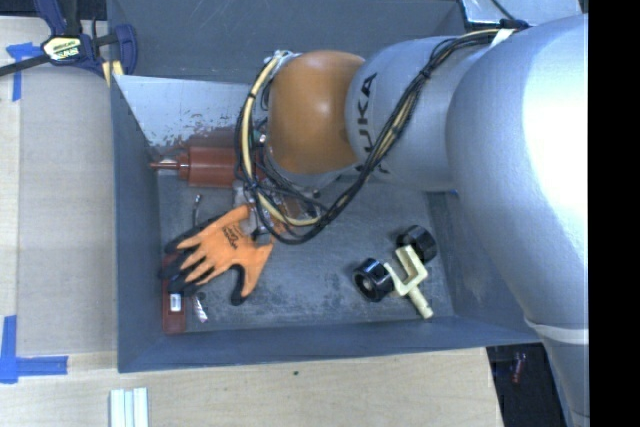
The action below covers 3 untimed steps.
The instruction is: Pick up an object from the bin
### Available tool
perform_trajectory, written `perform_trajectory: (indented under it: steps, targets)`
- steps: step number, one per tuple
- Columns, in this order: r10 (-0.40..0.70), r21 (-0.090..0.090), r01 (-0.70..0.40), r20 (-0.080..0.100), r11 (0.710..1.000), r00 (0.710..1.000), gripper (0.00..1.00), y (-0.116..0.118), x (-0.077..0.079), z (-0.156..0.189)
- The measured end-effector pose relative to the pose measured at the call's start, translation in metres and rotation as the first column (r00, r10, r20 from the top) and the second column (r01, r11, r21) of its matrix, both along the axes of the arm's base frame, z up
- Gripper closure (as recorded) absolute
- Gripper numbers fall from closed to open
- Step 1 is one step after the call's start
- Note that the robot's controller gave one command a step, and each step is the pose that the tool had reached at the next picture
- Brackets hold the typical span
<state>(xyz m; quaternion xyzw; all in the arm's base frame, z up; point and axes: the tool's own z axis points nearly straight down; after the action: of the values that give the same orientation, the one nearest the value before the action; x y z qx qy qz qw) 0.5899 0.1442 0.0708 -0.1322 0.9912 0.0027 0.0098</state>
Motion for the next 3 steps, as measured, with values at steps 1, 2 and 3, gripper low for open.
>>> perform_trajectory:
  steps: [1,2,3]
  targets:
    - [0.163,-0.005,-0.163,0.003,0.987,0.987,1.0,0.009,0.003,0.049]
    - [0.445,-0.01,-0.445,0.001,0.895,0.895,1.0,0.027,-0.001,0.132]
    - [0.395,-0.009,-0.395,0.007,0.919,0.919,1.0,0.02,0.003,0.167]
